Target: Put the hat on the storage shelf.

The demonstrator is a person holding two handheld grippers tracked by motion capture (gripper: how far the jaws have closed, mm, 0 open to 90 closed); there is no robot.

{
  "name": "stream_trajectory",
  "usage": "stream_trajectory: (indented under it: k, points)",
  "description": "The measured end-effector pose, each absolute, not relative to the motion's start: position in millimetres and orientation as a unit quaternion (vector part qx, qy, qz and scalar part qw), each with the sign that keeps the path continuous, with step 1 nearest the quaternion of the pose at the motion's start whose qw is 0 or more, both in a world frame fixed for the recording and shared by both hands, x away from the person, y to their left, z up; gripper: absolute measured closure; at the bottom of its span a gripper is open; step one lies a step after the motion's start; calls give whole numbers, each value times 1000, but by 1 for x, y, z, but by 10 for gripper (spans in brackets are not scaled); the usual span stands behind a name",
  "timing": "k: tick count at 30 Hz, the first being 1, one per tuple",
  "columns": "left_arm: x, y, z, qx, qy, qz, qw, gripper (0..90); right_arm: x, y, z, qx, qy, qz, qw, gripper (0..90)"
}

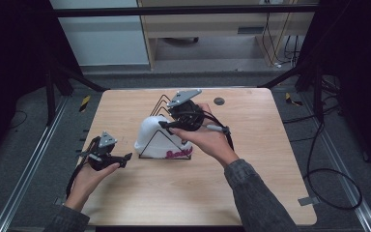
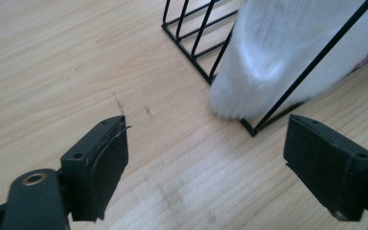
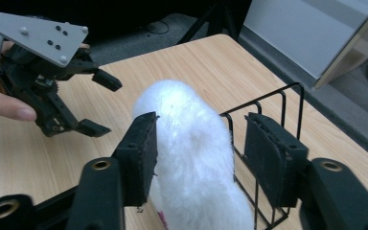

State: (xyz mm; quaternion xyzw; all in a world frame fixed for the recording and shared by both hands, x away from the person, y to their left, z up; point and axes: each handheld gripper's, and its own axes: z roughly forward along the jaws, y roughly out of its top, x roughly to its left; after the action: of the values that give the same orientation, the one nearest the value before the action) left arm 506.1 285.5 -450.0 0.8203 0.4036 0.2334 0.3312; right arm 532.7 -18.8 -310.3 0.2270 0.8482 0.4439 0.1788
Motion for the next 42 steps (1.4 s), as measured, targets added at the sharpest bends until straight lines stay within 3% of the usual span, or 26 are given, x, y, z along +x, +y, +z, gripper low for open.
stream_trajectory:
  k: [11,23,42]
  points:
    - [502,307,-468,811,419,197,358,57,524,-24,-309,242,845,437,191,274]
    - [499,312,-488,794,441,206,365,53,513,-40,-303,274,829,435,220,110]
    - [502,309,-506,805,447,206,330,52,495,-82,-306,299,813,435,245,57]
